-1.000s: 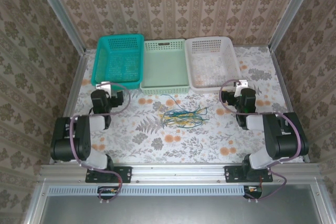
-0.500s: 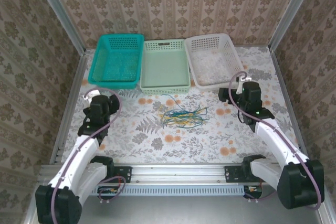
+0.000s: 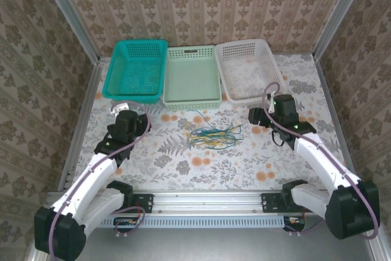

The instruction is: Untangle the cables

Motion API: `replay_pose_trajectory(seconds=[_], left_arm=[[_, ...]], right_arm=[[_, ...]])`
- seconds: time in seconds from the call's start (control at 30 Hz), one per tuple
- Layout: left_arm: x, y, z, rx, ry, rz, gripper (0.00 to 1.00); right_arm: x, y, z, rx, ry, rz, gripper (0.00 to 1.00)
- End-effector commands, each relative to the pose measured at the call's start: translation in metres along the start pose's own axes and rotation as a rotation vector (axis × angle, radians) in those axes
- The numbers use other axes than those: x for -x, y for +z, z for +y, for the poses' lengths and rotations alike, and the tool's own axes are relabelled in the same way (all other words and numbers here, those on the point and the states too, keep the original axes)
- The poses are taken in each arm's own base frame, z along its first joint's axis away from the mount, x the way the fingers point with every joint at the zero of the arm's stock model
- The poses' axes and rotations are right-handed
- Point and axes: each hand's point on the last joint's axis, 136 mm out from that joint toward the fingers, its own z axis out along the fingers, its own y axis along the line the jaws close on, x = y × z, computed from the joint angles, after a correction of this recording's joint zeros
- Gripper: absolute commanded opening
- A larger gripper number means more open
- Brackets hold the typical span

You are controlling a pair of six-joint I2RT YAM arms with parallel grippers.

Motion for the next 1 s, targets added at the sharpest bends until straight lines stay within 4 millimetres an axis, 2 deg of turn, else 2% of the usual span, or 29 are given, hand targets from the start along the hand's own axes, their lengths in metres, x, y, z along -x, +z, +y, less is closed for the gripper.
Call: replay_pose_trajectory(seconds=[0.0, 0.1, 0.17, 0.3, 0.33, 0.43, 0.57, 0.77, 0.97], left_arm=[[0.042, -0.007, -0.017, -0.064, 0.077, -0.039, 1.0], [0.065, 0.0, -0.023, -0.1, 0.082, 0.007, 1.0], [0.072, 0.006, -0.031, -0.14, 0.094, 0.033, 1.0], [0.07, 0.016, -0.054, -0.236, 0.136, 0.06, 0.98], [0.068, 0.018, -0.058, -0.237, 0.148, 0.068, 0.97], [0.065, 0.026, -0.06, -0.222, 0.179, 0.091, 0.96], [0.065, 0.033, -0.068, -0.244, 0.218, 0.108, 0.95], [0.062, 0.043, -0.082, -0.27, 0.219, 0.133, 0.9], [0.062, 0.044, -0.095, -0.29, 0.243, 0.125, 0.9]], right_arm=[[0.034, 0.001, 0.01, -0.029, -0.058, 0.013, 0.82], [0.056, 0.014, 0.017, -0.093, -0.154, 0.07, 0.81], [0.067, 0.029, 0.009, -0.176, -0.178, 0.1, 0.82], [0.066, 0.048, 0.004, -0.21, -0.182, 0.179, 0.82], [0.068, 0.052, -0.003, -0.247, -0.179, 0.191, 0.82], [0.077, 0.058, -0.044, -0.354, -0.092, 0.211, 0.79], [0.087, 0.051, -0.081, -0.423, -0.046, 0.206, 0.75], [0.081, 0.04, -0.105, -0.446, 0.036, 0.213, 0.75], [0.091, 0.05, -0.127, -0.459, 0.034, 0.213, 0.77]])
